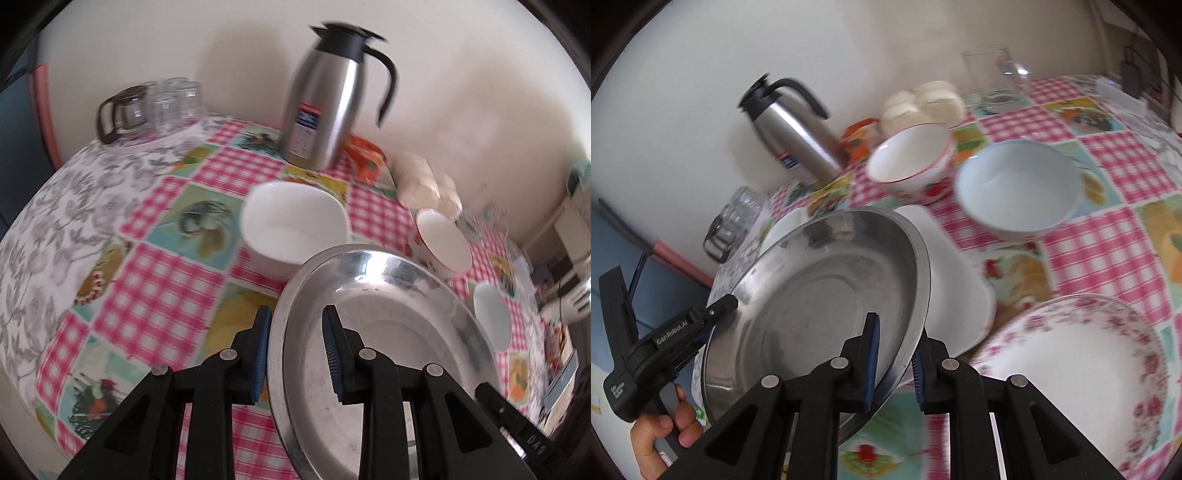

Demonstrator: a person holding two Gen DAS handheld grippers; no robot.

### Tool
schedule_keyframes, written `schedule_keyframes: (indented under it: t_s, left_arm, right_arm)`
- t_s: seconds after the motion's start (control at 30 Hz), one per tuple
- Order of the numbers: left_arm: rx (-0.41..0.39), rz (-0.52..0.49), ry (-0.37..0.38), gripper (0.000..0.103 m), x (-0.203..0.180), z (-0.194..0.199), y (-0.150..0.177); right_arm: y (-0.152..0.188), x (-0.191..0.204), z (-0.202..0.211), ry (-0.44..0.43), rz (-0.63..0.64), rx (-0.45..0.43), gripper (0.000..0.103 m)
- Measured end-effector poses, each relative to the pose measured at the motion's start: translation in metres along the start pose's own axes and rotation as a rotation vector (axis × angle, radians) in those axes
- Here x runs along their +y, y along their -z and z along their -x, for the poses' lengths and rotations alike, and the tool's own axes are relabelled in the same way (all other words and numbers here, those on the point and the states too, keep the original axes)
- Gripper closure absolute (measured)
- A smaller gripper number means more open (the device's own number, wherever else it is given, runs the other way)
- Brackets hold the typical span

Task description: Organize plates and bowls

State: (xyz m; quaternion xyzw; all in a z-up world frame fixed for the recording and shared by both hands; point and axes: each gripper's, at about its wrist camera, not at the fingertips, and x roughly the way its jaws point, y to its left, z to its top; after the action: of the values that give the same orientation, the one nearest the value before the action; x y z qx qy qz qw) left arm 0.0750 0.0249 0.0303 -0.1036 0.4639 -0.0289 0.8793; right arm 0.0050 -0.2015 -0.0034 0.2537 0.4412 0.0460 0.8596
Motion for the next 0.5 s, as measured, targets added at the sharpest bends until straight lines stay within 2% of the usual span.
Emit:
schedule_keyframes:
  t_s: [0.23,0.5]
  left_arm:
    - [0.031,-0.069,-0.005,0.074,-0.027,-0.023,0.003]
    - [0.041,-0.083,-0.026,0.074,-0.03,-0.041,0.001]
  right_arm:
    - [-0.008,-0.029,0.004,0.04,-0.019,-0.012,0.085]
    - [-0.011,-0.039,-0.008,0.07,0.001,-0.006,0.085]
